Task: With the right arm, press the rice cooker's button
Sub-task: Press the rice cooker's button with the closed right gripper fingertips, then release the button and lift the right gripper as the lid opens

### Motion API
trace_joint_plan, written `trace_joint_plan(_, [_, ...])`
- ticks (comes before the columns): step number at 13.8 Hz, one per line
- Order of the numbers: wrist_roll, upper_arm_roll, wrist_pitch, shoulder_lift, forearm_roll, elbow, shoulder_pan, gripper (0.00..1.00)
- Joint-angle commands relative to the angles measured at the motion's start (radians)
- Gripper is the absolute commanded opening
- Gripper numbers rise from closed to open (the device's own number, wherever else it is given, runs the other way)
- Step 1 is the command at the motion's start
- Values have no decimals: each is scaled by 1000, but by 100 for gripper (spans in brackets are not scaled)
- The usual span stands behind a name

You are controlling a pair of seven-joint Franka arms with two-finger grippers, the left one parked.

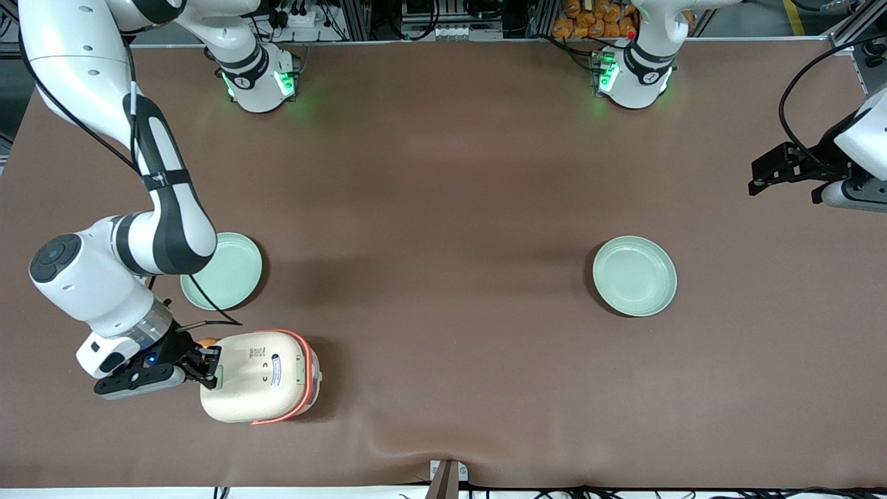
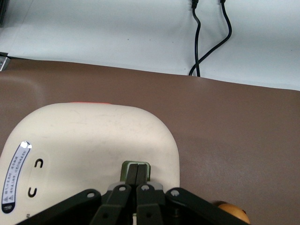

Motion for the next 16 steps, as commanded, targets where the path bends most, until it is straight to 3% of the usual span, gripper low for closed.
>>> trace_joint_plan(1, [-28, -3, 27, 25, -5, 15, 13, 3])
trace_joint_plan(5, [-15, -1, 13, -16, -3, 20, 15, 26])
trace_joint_plan(8, [-13, -1, -28, -56, 1, 20, 24, 81])
trace_joint_plan(9, [-12, -1, -56, -76, 3, 20, 24, 94])
trace_joint_plan(10, [-12, -1, -76, -99, 4, 20, 24, 100])
trace_joint_plan(16, [86, 5, -304, -210, 1, 46, 27, 100])
